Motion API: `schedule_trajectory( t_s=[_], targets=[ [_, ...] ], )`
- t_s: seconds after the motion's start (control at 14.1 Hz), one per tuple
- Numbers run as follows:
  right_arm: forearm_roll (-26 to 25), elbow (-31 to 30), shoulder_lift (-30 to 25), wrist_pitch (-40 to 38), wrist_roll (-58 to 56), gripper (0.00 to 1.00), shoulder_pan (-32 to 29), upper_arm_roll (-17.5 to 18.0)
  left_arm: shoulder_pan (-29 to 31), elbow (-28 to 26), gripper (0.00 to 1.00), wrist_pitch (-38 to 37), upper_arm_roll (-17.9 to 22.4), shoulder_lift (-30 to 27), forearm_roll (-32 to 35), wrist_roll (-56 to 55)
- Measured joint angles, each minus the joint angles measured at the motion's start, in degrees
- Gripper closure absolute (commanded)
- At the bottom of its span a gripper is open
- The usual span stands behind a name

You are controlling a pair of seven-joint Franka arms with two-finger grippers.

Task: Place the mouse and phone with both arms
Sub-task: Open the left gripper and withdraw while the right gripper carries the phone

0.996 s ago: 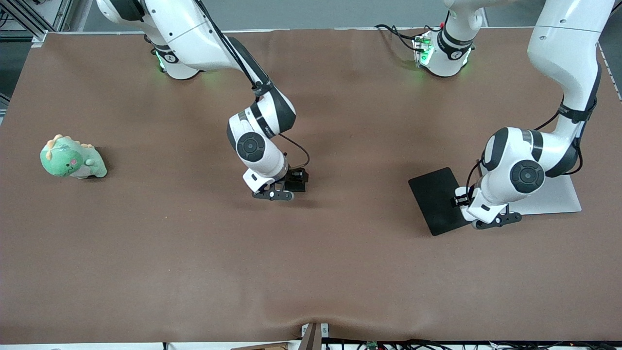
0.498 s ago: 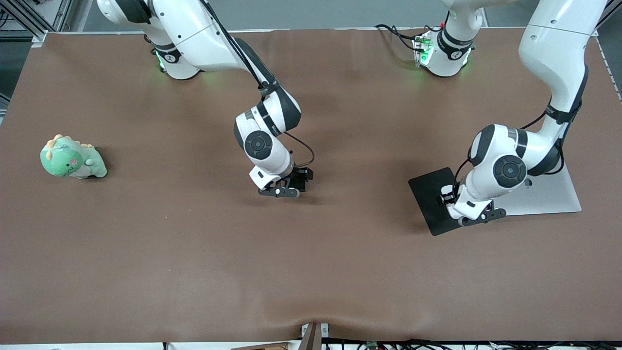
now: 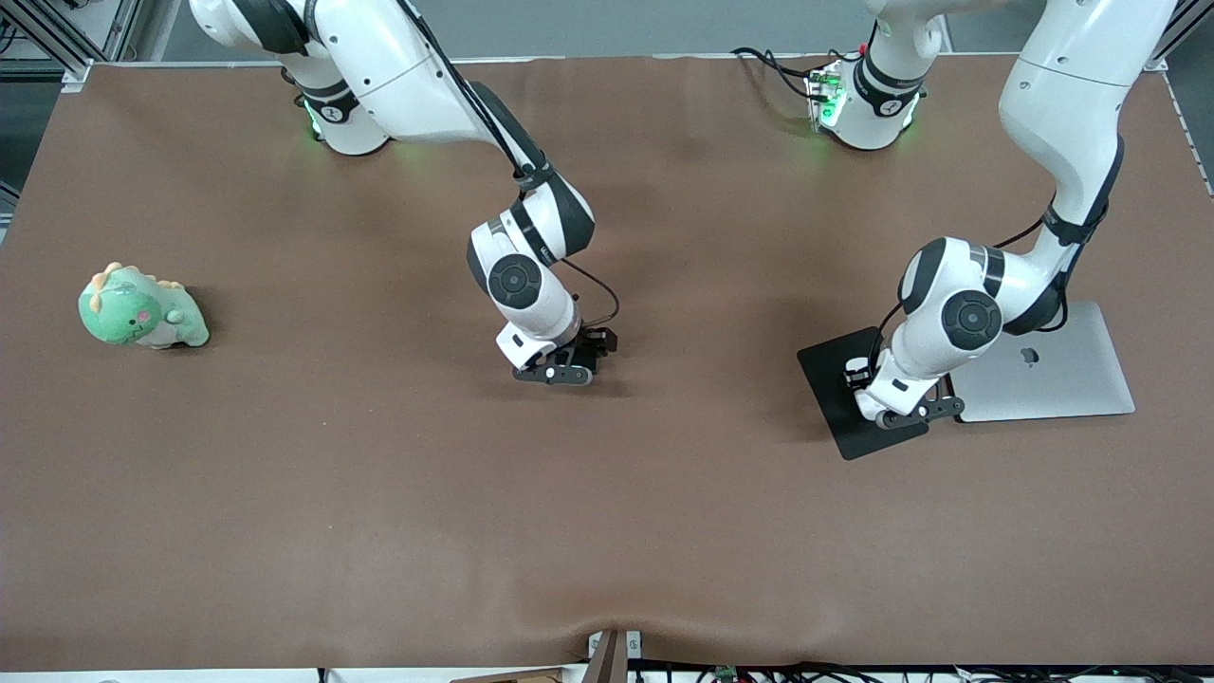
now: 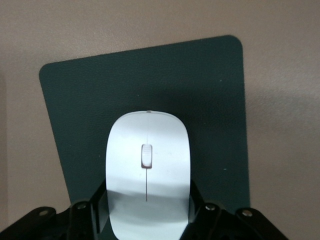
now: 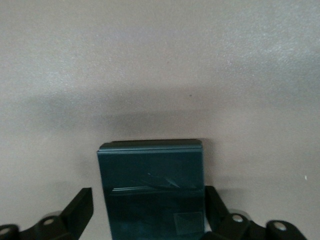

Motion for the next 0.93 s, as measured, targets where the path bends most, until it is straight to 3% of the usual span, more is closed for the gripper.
schedule_trajectory(
  t_s=[0.07,0.14,0.43,0.5,0.57,0.93],
  targets=[
    [-0.1,0.1,-0.1,-0.3,-0.1,0.87,0.0,-0.1,0.1,-0.1,1.00,0.3,0.0,0.1,0.4,0.0],
    [-0.1,0.2,-0.3,-0.5,-0.2,1.00,0.0,-0.1,0.1,-0.2,1.00,0.5,0.0,0.3,0.7,0.0],
    [-0.2,0.3,-0.2,-0.8,-0.3,1.00,0.2,-0.2,0.1,-0.2,1.00,1.7,0.0,0.8,0.8,0.0],
    [-0.2,0.5,-0.2,-1.8,-0.3,1.00,0.2,-0.3,0.1,-0.2,0.57,2.1,0.0,1.1,0.8,0.0],
    [-0.2,1.0,-0.2,-3.6,-0.3,1.00,0.1,-0.7,0.1,-0.2,0.01,2.4,0.0,1.4,0.8,0.0],
    [-0.1,2.6,-1.9,-10.4,1.0,1.00,0.0,-3.3,0.1,1.2,0.00,3.0,0.0,1.1,0.8,0.1]
  ],
)
